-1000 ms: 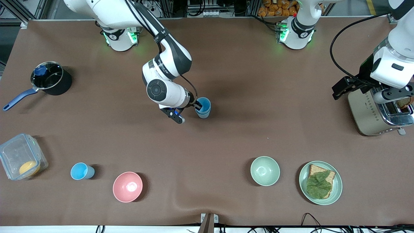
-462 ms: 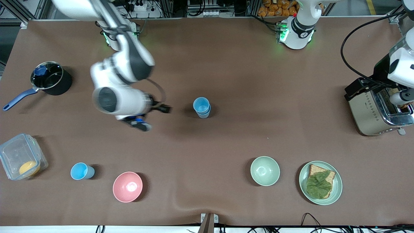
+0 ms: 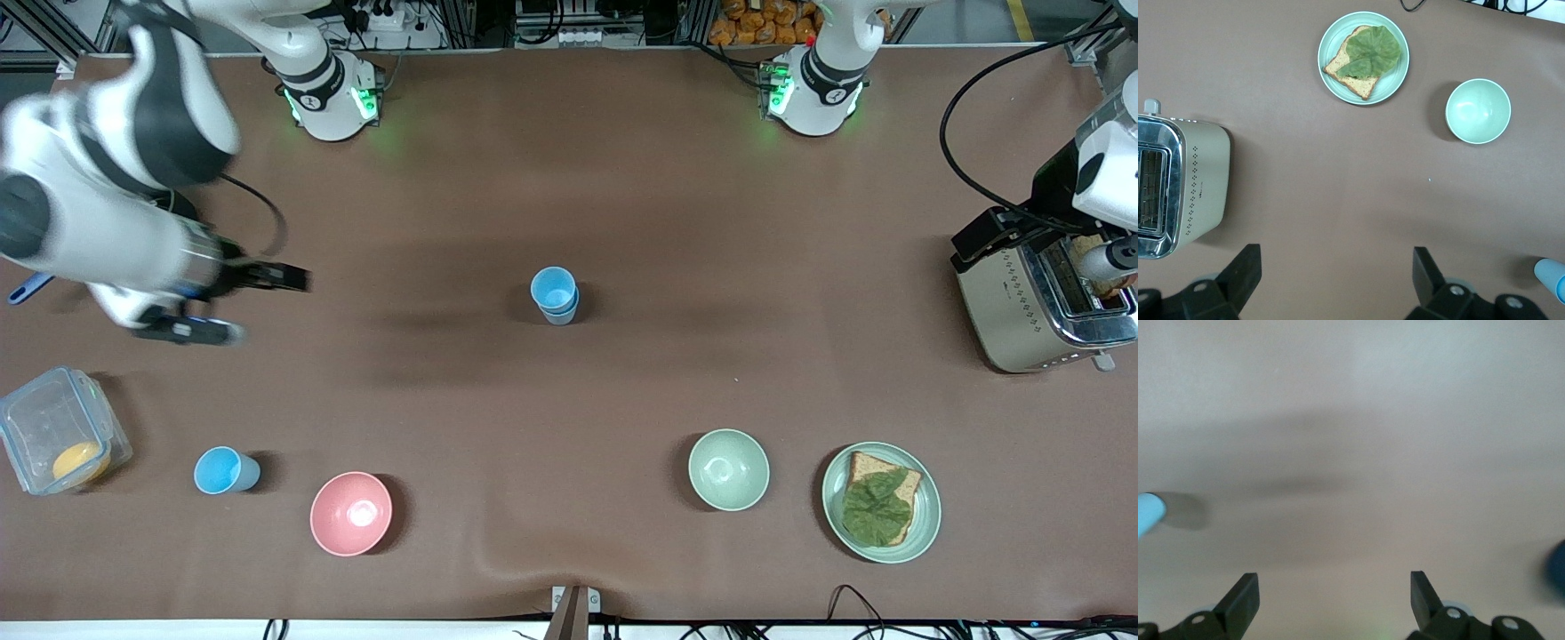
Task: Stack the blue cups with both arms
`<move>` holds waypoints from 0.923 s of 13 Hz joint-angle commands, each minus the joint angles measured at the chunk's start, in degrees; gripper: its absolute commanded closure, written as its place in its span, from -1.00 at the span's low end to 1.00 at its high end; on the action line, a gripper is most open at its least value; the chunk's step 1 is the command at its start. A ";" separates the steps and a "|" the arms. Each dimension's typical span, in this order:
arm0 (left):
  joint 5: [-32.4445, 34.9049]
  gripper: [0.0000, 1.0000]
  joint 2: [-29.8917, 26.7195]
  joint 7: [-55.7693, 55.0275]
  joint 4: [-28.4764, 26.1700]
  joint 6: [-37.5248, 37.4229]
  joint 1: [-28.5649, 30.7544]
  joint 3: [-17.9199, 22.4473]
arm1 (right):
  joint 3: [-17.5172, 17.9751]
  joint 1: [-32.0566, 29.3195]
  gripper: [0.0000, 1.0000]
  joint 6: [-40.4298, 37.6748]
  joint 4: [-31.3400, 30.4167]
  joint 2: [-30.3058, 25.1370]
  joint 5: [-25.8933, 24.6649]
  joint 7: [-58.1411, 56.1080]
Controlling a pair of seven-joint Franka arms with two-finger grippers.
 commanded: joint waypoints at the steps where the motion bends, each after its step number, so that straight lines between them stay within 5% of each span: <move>1: 0.14 -1.00 -1.07 1.43 -0.39 -0.91 0.25 -0.37 | 1.26 -2.42 -1.00 0.17 -2.81 -8.16 -4.56 -8.82; 5: 0.05 -1.00 -0.89 3.62 -0.30 -0.82 0.34 -0.20 | 1.09 -4.45 -1.00 0.08 -1.24 -11.07 -7.64 -14.73; 12: -0.13 -1.00 -1.06 7.05 -0.21 -2.92 0.34 -0.64 | 1.17 -4.54 -1.00 -1.41 1.49 -10.46 -4.57 -12.02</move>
